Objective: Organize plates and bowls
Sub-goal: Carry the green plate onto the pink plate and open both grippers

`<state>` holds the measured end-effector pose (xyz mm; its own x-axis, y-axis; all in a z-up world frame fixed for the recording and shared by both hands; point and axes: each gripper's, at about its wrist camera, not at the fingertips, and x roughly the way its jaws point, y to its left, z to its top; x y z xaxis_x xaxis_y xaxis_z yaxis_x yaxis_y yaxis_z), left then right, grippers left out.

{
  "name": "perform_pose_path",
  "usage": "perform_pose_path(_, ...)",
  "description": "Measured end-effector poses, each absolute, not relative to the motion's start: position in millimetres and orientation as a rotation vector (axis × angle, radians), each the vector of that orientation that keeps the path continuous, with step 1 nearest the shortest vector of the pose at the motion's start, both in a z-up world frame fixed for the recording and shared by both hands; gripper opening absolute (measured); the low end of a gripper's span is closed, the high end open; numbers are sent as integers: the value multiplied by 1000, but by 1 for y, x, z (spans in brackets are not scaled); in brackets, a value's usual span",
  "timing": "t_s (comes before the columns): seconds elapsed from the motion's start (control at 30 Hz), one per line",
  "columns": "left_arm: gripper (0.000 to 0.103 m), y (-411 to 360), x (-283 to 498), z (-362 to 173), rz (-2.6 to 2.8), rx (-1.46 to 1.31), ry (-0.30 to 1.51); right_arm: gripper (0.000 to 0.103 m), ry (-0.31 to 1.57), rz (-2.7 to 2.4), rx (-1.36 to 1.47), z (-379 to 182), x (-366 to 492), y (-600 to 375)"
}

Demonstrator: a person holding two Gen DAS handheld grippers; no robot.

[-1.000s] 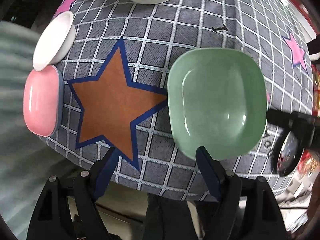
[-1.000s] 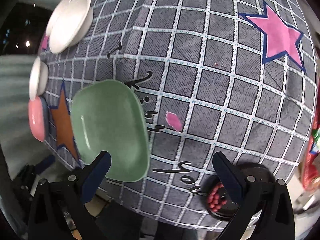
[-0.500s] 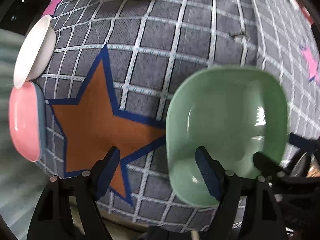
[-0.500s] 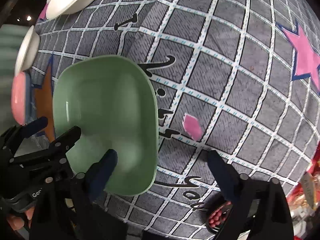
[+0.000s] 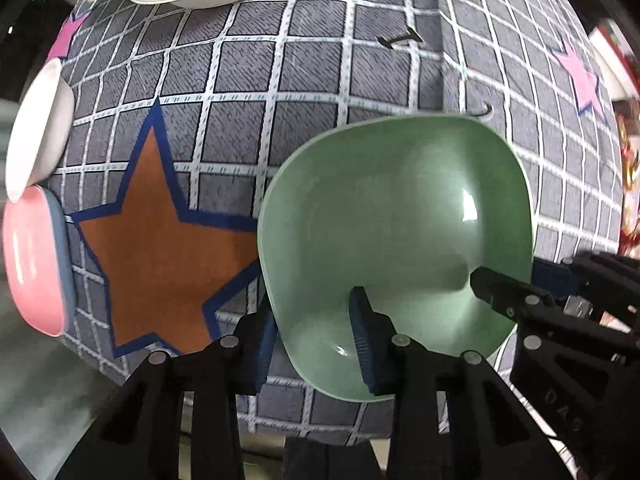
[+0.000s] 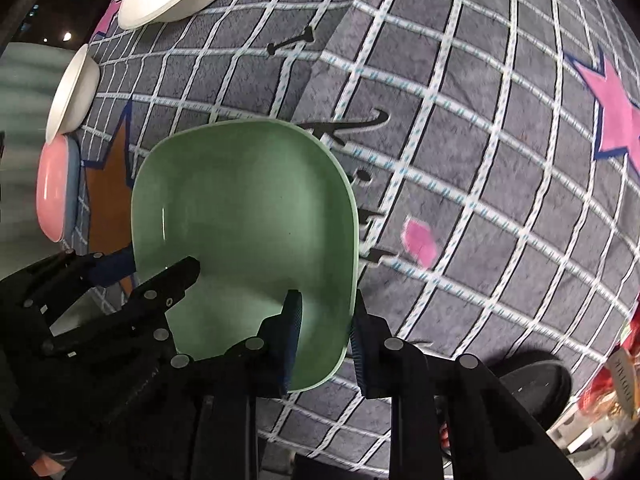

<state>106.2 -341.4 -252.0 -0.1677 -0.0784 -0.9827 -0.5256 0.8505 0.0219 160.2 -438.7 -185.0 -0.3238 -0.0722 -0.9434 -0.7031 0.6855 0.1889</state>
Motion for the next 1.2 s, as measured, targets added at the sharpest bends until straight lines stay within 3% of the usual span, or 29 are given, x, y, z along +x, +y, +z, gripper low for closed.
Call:
perform_pose_path(0.47, 39, -318, 92, -222, 251, -279, 1717, 26, 1803, 601, -456, -151, 116, -456)
perform_pose_path(0.83, 39, -234, 76, -188, 162, -247, 1618, 26, 1745, 481, -345, -135, 67, -401)
perform_pose_path(1.2, 39, -207, 45, -159, 141, -217, 1540, 26, 1674, 430, -295, -125, 47, -352)
